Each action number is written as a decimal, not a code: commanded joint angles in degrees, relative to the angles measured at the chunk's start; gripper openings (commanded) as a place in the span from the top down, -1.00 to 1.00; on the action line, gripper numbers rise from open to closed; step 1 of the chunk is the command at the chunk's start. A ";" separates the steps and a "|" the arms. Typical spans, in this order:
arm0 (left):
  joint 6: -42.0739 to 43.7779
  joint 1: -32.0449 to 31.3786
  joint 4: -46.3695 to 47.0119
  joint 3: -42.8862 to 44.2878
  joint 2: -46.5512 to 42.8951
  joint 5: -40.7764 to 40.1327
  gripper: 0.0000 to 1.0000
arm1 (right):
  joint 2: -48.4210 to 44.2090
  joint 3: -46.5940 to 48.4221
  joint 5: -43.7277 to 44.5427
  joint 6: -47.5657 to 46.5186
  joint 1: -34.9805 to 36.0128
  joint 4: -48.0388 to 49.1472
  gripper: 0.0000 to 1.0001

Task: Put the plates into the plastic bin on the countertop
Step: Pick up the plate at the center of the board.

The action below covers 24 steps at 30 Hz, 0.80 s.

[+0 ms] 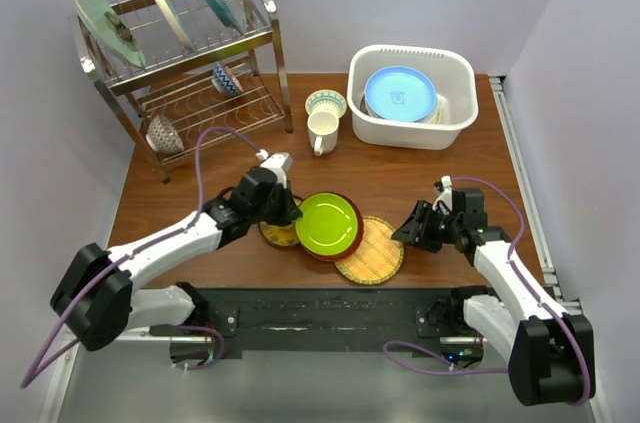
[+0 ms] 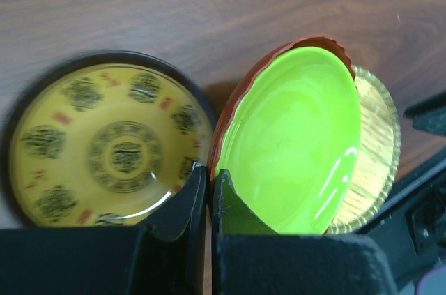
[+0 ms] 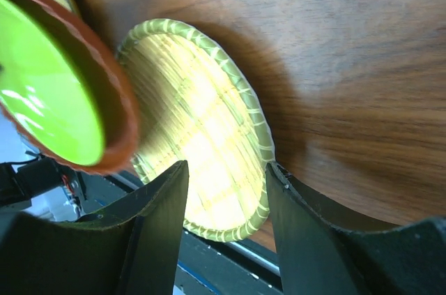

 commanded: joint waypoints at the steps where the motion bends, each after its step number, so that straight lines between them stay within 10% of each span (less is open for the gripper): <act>1: -1.01 3.22 -0.84 -0.86 -5.83 -4.52 1.00 | 1.78 0.48 2.59 0.34 0.15 0.45 -0.04; 24: -5.58 34.23 -1.73 -6.04 -10.85 10.31 1.00 | 11.19 -1.10 2.07 2.89 0.94 8.88 0.04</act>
